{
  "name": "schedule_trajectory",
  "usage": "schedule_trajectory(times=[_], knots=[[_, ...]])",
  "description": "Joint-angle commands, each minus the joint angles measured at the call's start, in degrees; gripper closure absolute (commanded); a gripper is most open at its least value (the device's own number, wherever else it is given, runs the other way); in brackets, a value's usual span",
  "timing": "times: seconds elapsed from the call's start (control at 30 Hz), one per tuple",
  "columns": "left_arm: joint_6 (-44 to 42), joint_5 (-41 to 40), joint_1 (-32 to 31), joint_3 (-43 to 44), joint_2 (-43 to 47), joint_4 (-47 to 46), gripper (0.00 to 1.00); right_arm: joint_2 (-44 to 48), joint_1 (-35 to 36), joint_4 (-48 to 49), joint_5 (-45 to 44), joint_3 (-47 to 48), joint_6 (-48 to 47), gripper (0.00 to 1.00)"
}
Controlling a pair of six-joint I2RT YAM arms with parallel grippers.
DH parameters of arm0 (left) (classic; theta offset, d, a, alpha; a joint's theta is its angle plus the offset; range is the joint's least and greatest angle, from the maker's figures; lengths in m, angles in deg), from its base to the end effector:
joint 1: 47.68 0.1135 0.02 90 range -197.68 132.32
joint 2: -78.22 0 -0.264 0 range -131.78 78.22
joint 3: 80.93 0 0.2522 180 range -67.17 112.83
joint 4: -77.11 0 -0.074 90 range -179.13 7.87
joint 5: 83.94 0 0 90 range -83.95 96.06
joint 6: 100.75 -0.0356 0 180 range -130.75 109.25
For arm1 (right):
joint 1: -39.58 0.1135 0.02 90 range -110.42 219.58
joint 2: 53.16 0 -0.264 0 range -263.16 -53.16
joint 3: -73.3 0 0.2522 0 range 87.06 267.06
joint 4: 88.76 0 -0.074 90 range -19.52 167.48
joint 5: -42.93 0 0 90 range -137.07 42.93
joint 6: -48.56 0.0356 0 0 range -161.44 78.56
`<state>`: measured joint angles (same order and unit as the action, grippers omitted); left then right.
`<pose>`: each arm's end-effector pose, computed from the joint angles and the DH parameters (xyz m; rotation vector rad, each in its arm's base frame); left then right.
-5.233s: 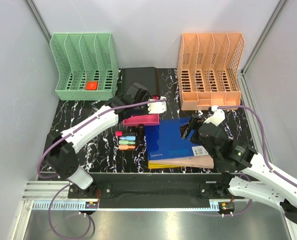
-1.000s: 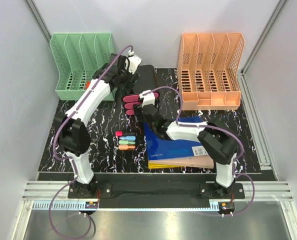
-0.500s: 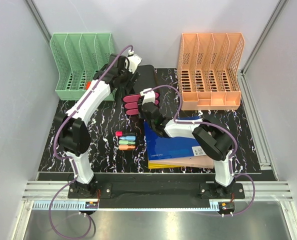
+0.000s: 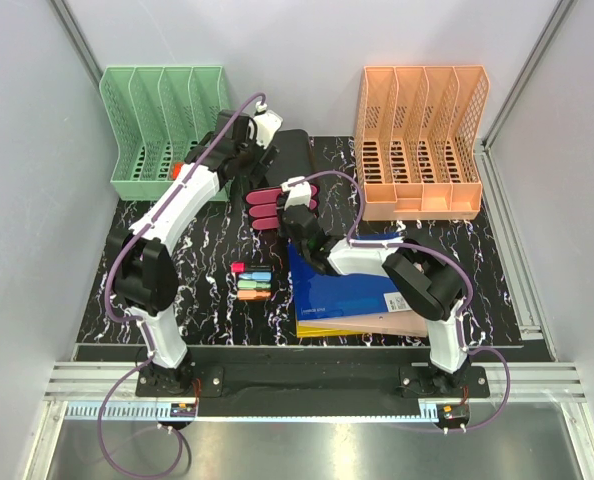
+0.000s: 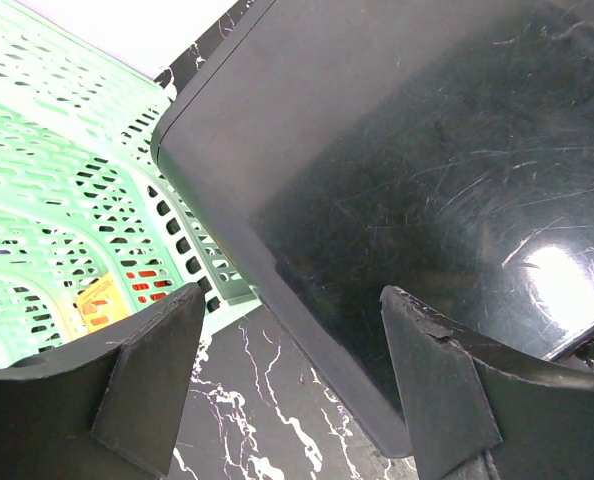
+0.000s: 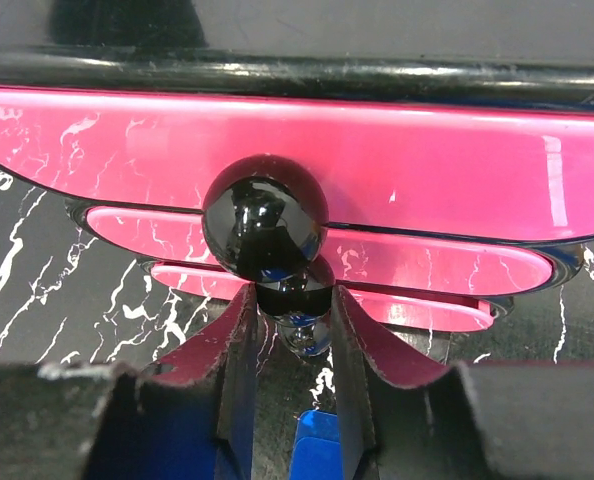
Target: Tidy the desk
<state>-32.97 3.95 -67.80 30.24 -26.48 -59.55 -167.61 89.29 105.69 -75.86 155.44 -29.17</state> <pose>0.3997 -0.1450 0.3315 0.7807 2.0723 0.0611 0.2993 0.3265 0.1868 -0.2620 1.8336 0.2823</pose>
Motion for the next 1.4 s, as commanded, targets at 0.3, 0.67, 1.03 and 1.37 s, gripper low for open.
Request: schedule_trajectory(times=[0.3, 0.67, 1.03, 1.37], knots=[[-0.90, 0.18, 0.43, -3.54, 0.64, 5.40, 0.24, 4.67, 0.12, 2.91, 0.76, -4.57, 3.72, 1.00], [-0.46, 0.62, 0.34, -3.63, 0.82, 5.31, 0.24, 12.23, 5.56, 1.68, -1.26, -13.70, 6.71, 1.00], [-1.42, 1.85, 0.43, -5.91, 10.30, 8.72, 0.21, 14.34, 10.49, -2.72, -4.25, -18.11, 12.07, 1.00], [-6.69, 11.49, 0.08, -23.18, 25.40, 14.18, 0.05, 22.59, 10.67, -11.85, -9.70, -17.84, 11.72, 0.35]])
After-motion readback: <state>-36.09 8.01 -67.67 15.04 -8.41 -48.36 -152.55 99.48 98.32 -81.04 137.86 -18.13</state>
